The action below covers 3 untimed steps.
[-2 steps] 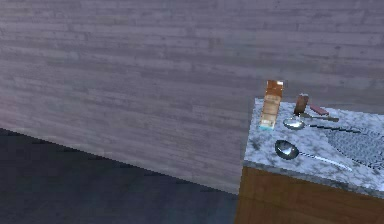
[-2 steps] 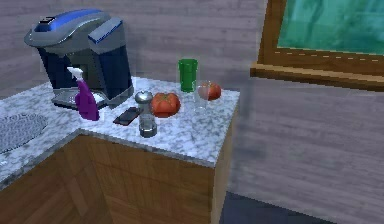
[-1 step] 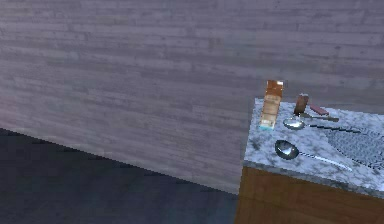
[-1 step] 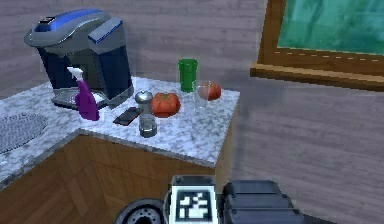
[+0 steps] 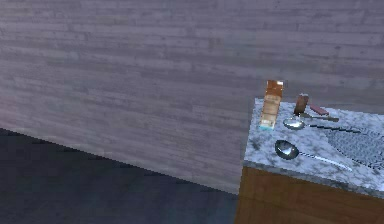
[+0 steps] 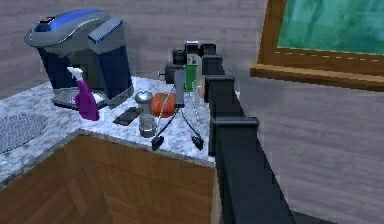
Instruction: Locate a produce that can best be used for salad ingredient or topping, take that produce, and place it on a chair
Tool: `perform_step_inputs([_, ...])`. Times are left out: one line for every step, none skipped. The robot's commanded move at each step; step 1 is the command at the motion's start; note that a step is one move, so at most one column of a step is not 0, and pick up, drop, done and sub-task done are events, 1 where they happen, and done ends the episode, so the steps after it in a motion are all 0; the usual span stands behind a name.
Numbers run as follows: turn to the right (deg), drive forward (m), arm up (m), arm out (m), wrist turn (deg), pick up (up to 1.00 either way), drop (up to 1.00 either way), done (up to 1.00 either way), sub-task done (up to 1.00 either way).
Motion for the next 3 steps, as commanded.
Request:
perform_step_inputs([0.0,0.0,0.0,0.0,45.0,0.0,0.0,0.0,0.0])
perform_step_inputs([0.0,0.0,0.0,0.0,45.0,0.0,0.0,0.0,0.0])
perform_step_inputs([0.0,0.0,0.0,0.0,45.0,0.0,0.0,0.0,0.0])
